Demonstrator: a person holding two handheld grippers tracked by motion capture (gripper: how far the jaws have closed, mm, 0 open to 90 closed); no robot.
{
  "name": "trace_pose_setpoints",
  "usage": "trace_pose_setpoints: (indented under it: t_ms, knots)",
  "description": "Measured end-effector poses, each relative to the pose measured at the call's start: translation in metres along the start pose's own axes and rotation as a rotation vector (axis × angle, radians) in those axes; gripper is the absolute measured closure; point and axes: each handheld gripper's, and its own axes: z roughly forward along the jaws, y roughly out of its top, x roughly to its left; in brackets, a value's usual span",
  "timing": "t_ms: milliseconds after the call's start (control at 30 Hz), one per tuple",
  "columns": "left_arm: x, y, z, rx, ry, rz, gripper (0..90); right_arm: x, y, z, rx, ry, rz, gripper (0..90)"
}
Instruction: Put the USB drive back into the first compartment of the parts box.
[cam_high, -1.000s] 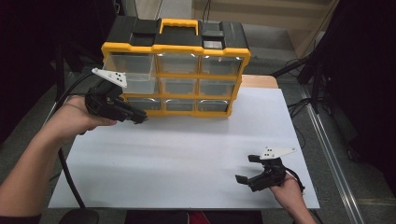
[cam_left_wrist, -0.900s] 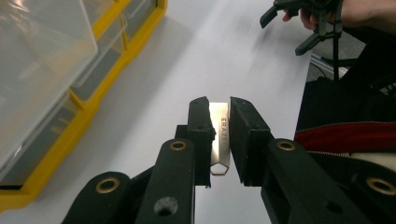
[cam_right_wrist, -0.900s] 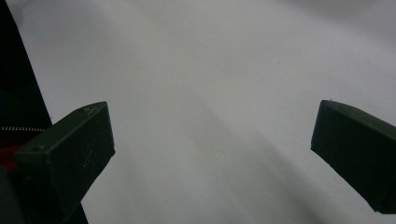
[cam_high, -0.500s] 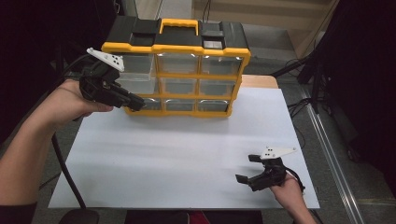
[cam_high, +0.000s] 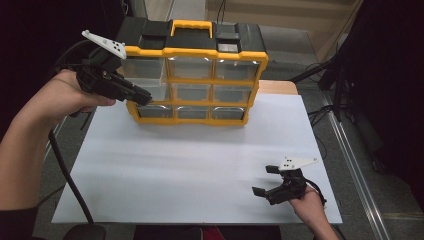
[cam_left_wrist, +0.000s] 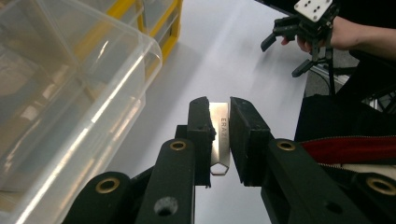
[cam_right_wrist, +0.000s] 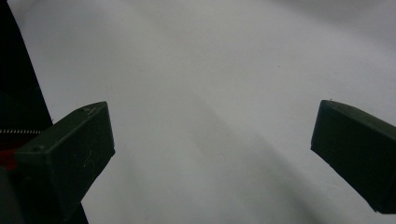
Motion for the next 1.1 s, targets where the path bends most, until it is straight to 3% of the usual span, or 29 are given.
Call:
trace_pose_setpoints:
  t_ms: [367, 700, 1100]
  knots:
    - [0.006, 0.018, -0.014, -0.002, 0.013, 0.000, 79.9, 0.000, 0.000, 0.000, -0.002, -0.001, 0.000, 0.0]
    - [0.020, 0.038, -0.031, -0.016, 0.074, -0.027, 80.0, 0.000, 0.000, 0.000, -0.003, 0.000, 0.000, 0.0]
    - [0.036, 0.047, -0.018, 0.017, 0.165, -0.035, 79.9, 0.000, 0.000, -0.001, -0.003, 0.002, -0.003, 0.0]
